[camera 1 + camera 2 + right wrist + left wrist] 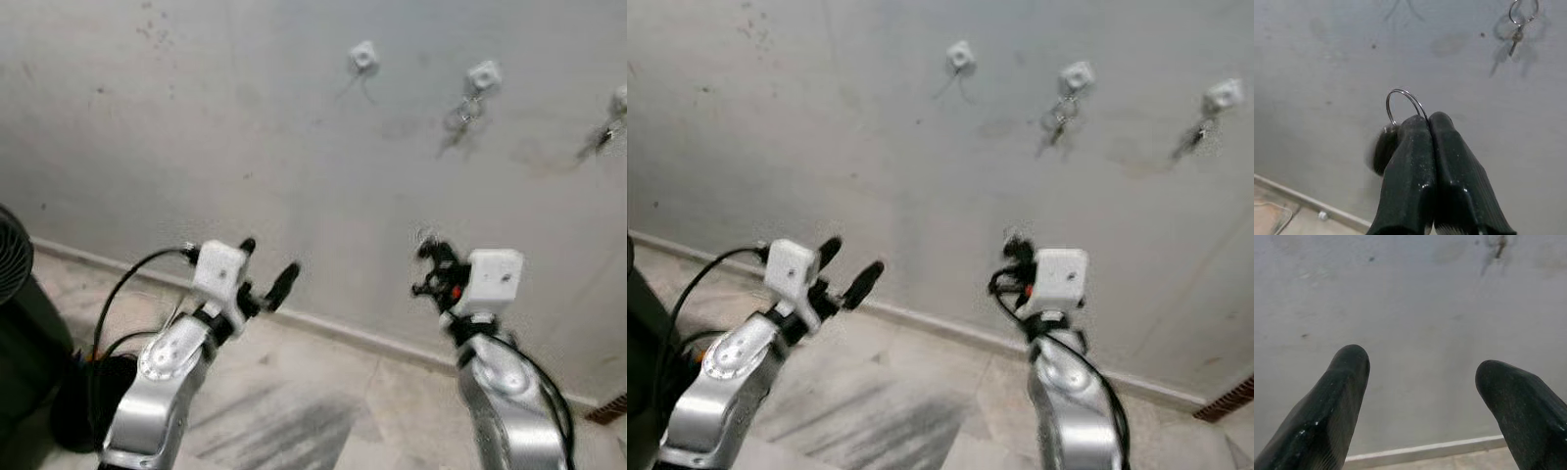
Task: Hang keys on a hook
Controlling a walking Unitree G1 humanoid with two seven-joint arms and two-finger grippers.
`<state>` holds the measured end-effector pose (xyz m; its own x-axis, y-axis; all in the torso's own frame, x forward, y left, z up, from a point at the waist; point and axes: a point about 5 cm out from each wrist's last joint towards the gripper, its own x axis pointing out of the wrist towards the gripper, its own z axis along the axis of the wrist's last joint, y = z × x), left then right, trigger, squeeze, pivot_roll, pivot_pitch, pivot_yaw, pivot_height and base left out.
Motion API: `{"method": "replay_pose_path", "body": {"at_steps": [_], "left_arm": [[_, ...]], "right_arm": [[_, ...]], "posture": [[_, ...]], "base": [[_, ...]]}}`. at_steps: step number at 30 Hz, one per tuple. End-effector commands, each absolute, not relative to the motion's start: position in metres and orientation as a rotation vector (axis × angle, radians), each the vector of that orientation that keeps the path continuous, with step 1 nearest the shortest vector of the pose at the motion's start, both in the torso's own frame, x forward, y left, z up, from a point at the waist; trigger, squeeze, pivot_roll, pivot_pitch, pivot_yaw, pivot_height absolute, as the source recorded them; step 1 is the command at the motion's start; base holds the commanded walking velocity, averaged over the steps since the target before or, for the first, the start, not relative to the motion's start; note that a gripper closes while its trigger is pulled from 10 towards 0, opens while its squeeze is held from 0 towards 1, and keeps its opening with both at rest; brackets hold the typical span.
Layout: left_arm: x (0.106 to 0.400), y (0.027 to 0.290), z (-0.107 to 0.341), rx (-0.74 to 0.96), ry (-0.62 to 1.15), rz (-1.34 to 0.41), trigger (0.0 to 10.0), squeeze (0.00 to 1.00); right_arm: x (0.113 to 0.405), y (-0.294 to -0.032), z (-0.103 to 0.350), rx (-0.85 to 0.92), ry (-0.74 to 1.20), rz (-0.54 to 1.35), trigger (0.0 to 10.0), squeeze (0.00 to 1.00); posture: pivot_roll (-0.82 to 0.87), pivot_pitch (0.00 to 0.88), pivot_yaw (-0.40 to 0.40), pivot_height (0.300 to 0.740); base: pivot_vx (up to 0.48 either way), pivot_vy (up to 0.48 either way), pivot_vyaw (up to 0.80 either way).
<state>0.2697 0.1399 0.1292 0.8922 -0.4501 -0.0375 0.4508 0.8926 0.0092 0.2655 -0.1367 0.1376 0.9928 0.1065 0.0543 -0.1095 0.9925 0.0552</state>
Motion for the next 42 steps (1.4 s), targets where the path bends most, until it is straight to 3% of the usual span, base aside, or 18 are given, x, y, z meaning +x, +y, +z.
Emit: {"method": "replay_pose_path", "body": {"at_steps": [1, 16, 25, 42], "left_arm": [[0.2701, 0.1296, 0.1331, 0.012, 0.020, -0.502, 10.0, 0.00], [0.2692, 0.1296, 0.1313, 0.012, 0.030, -0.496, 10.0, 0.00], [0.2704, 0.1330, 0.1271, 0.021, 0.055, -0.453, 10.0, 0.00], [0.2708, 0.1329, 0.1272, 0.020, 0.056, -0.455, 10.0, 0.00]], "right_arm": [[0.2653, -0.1479, 0.1374, 0.040, -0.051, 0.073, 10.0, 0.00], [0.2661, -0.1469, 0.1356, 0.037, -0.045, 0.082, 10.0, 0.00], [0.2668, -0.1452, 0.1341, 0.039, -0.042, 0.091, 10.0, 0.00], [0.2671, -0.1451, 0.1342, 0.039, -0.042, 0.092, 10.0, 0.00]], "posture": [[0.11, 0.000, -0.027, 0.740], [0.12, 0.000, -0.029, 0.740], [0.13, 0.000, -0.032, 0.740], [0.13, 0.000, -0.032, 0.740]], "base": [[0.409, 0.000, 0.00], [0.397, 0.000, 0.00], [0.000, 0.000, 0.00], [0.000, 0.247, 0.00]]}}
